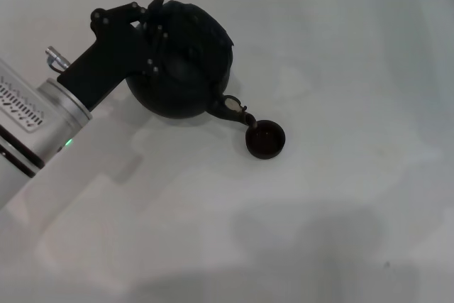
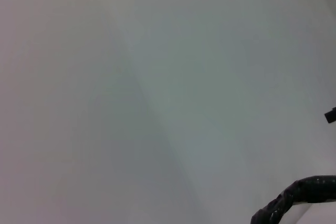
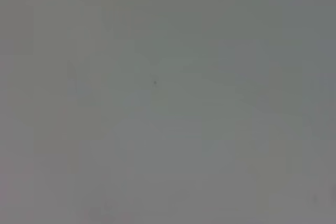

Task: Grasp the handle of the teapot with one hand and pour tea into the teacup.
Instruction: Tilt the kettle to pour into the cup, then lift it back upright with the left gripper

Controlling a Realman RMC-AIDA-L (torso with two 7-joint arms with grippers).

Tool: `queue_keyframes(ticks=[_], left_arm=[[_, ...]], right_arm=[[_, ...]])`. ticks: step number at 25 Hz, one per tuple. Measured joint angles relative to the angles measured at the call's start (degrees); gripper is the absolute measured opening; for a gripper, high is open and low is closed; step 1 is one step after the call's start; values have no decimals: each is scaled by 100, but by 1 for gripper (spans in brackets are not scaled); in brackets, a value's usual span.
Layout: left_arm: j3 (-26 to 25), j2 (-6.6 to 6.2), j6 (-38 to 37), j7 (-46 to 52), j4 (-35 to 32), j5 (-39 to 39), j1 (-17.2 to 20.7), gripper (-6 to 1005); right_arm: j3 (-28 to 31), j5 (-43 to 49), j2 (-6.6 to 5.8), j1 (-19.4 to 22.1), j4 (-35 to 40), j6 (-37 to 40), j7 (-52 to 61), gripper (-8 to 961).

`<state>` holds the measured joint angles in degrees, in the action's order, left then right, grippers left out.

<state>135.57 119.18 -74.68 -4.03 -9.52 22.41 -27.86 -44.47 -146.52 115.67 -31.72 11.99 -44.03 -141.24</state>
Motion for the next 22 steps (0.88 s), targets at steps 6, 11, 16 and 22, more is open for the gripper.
queue_keyframes(ticks=[6, 11, 16, 22], left_arm=[[5, 0, 79, -509, -116, -100, -10, 115], [5, 0, 142, -771, -133, -152, -55, 114], [-15, 0, 289, -990, -242, -216, -79, 111], [-22, 6, 411, -1089, -312, -219, -92, 110]], right_arm=[[0, -1, 0, 47, 0, -1, 4, 851], [81, -8, 0, 66, 0, -17, 15, 851], [90, -9, -7, 71, 1, -34, 17, 851], [132, -9, -9, 64, 15, -39, -2, 851]])
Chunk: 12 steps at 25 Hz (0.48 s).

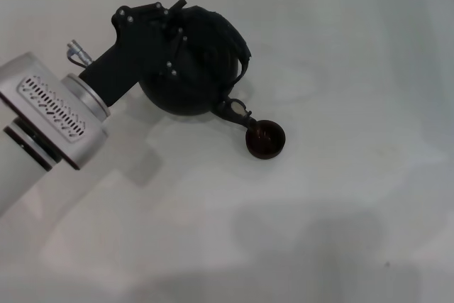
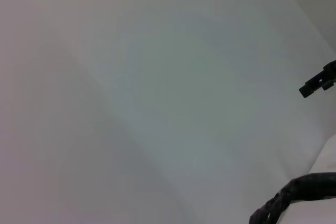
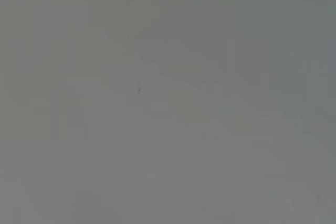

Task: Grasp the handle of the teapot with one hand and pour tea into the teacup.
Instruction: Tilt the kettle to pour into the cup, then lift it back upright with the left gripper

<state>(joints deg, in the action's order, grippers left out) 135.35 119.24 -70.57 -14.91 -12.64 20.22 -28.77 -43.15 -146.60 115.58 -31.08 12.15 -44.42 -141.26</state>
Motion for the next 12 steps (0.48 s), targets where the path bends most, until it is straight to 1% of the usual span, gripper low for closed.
queue_keyframes(ticks=[12], left_arm=[[16, 3, 202, -203, -107, -2, -111, 104]], right_arm=[[-1, 0, 0, -3, 33, -6, -10, 851]])
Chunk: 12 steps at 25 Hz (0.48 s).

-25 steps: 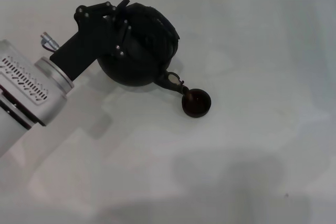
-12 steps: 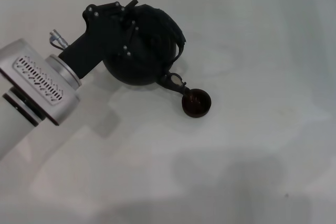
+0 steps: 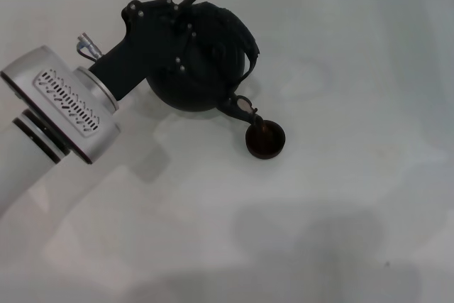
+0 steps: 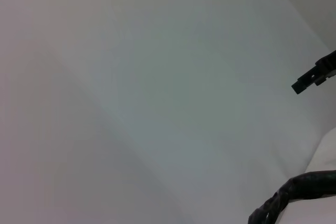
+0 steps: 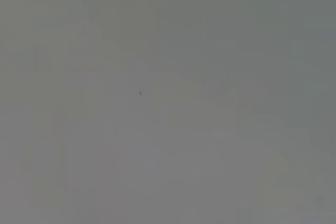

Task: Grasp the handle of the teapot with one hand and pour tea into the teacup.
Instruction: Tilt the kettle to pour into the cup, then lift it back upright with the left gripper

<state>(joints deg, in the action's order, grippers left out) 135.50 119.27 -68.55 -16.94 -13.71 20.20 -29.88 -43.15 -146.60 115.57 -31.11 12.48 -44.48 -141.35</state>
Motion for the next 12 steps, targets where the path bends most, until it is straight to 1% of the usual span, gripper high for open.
queue_keyframes(ticks=[8, 12], left_arm=[[-47, 1, 27, 82, 0, 55, 44, 104], [-59, 13, 70, 587, -3, 276, 110, 103]], right_arm=[[-1, 0, -1, -25, 1, 1, 1, 851], [0, 0, -8, -26, -3, 8, 2, 851]])
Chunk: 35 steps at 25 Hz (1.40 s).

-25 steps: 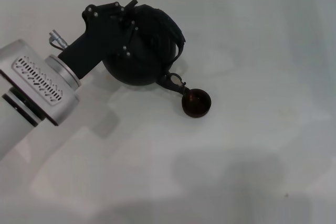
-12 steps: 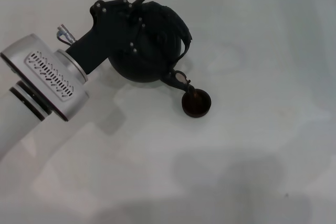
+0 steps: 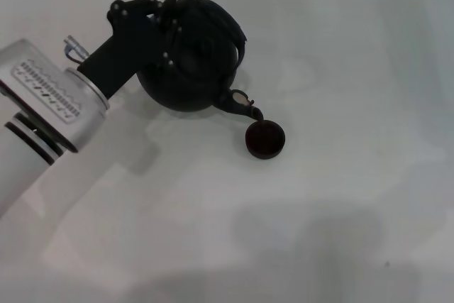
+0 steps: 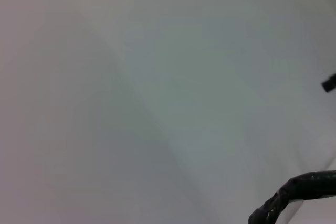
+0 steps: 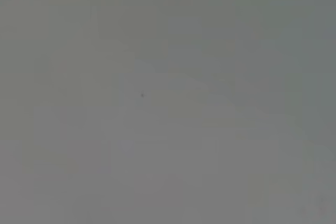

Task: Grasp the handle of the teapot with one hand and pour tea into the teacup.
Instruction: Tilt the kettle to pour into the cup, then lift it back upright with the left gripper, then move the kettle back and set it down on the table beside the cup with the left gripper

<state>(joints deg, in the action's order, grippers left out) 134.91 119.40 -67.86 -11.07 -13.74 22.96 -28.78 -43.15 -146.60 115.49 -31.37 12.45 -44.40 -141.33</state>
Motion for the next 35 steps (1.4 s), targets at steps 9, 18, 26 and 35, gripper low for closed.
queue_keyframes(ticks=[9, 18, 26, 35], left_arm=[[4, 13, 24, 763, -268, 649, 283, 104], [79, 63, 177, 1030, -884, 1829, 863, 103], [415, 82, 487, 1041, -1037, 1952, 975, 103], [599, 46, 482, 994, -1003, 2435, 1129, 104]], right_arm=[[0, 0, 0, 24, -4, 3, 4, 851], [0, 2, -3, 22, 7, -2, 38, 851], [0, 9, -9, -17, 11, -8, 7, 851], [0, 9, -18, 12, 20, -8, 8, 851]])
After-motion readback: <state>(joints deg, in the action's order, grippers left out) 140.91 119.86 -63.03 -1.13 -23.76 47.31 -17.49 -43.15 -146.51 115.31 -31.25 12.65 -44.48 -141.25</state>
